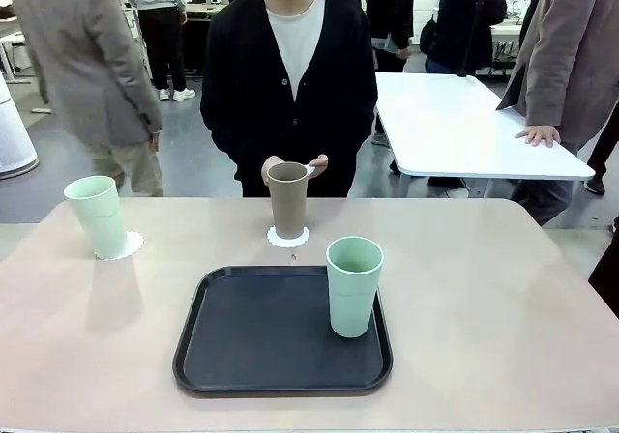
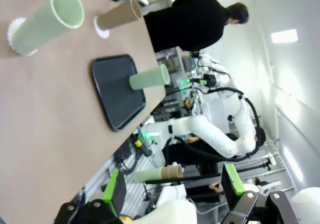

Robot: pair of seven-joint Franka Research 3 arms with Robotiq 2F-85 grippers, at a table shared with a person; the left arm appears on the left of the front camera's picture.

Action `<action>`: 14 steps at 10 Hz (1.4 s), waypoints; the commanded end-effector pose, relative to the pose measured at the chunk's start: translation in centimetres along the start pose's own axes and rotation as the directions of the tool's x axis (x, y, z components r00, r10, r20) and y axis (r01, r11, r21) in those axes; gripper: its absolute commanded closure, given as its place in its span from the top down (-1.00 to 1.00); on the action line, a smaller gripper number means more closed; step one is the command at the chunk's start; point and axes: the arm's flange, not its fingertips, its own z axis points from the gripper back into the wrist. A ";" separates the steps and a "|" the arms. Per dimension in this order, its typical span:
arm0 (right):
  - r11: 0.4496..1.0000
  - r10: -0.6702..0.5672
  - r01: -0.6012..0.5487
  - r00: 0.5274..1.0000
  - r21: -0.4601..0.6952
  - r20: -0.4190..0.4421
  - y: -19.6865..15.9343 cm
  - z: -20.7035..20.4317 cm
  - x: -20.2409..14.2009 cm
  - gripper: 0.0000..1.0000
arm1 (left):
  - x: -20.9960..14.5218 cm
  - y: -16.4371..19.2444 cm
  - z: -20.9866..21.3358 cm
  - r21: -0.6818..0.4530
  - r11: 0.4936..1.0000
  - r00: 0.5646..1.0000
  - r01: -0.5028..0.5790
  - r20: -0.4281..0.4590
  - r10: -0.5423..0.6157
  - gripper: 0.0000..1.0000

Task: Place coasters on the table and set cups on them.
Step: Take one Reusable plastic cup from the Flat Tray and place it on a coaster set by the human.

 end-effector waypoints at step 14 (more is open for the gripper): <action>0.555 0.523 -0.759 0.637 -0.340 -0.566 13.2 -6.4 10.6 1.00 | -0.2 -0.4 0.3 -0.007 1.000 1.000 0.009 0.006 -0.009 1.00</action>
